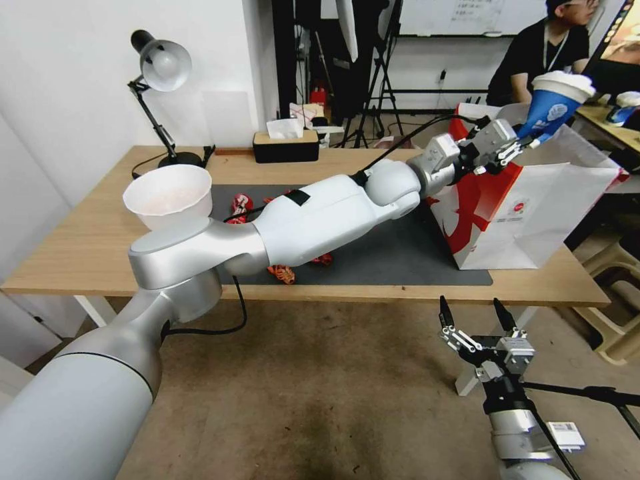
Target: Pick up the trash from the table and place it into the takeout bag.
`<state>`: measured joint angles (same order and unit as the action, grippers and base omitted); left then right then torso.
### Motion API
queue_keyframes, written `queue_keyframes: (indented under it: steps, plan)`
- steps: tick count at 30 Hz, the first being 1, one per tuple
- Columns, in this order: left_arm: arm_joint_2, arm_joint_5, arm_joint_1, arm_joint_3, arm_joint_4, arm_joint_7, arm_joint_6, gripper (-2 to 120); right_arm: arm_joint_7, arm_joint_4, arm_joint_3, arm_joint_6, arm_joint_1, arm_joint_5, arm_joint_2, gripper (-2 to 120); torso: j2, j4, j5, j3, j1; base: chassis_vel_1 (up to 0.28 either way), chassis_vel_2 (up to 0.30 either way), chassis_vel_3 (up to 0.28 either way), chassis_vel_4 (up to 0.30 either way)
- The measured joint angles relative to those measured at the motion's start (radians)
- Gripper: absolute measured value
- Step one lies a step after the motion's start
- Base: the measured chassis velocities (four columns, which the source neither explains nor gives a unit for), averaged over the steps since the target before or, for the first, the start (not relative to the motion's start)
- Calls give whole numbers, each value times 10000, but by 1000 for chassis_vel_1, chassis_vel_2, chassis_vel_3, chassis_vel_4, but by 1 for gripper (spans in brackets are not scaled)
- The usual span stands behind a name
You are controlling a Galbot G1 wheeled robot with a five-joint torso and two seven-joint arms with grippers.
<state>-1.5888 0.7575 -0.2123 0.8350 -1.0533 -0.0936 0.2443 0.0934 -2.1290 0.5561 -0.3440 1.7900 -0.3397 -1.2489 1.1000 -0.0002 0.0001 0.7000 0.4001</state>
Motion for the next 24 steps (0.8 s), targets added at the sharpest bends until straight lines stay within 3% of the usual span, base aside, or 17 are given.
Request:
queue_keyframes:
  steps: [8, 13, 17, 19, 20, 22, 24]
  plan:
    - [289, 38, -66, 4, -50, 232, -30, 59, -19, -91, -58, -6, 14, -15, -33, 100, 0, 2, -2, 0, -1, 0, 0, 0, 0]
    - [762, 343, 6, -57, -610, 630, -248, 78, -27, -89, -122, -1, -58, -12, -29, 100, 0, 1, -2, -1, -1, 0, 0, 0, 0]
    - [970, 446, 88, -86, -868, 879, -375, 85, -28, -77, -148, 3, -79, -8, -17, 100, 0, 2, -2, 0, -1, 0, 0, 0, 0]
    - [1160, 561, 175, -109, -1088, 1076, -466, 98, -28, -68, -157, 8, -91, -4, 1, 100, 0, 3, -3, 0, -2, 0, 0, 0, 0]
    - [1160, 561, 175, -109, -1088, 1076, -466, 98, -28, -68, -157, 8, -91, -4, 1, 100, 0, 3, -3, 0, -2, 0, 0, 0, 0]
    - [1429, 736, 441, -290, -1446, 1803, -684, 100, -31, -49, -167, 16, -102, -3, 40, 100, 0, 3, -3, 0, -1, 0, 0, 0, 0]
    - [1429, 736, 441, -290, -1446, 1803, -684, 100, -31, -49, -167, 16, -102, -3, 40, 100, 0, 3, -3, 0, -1, 0, 0, 0, 0]
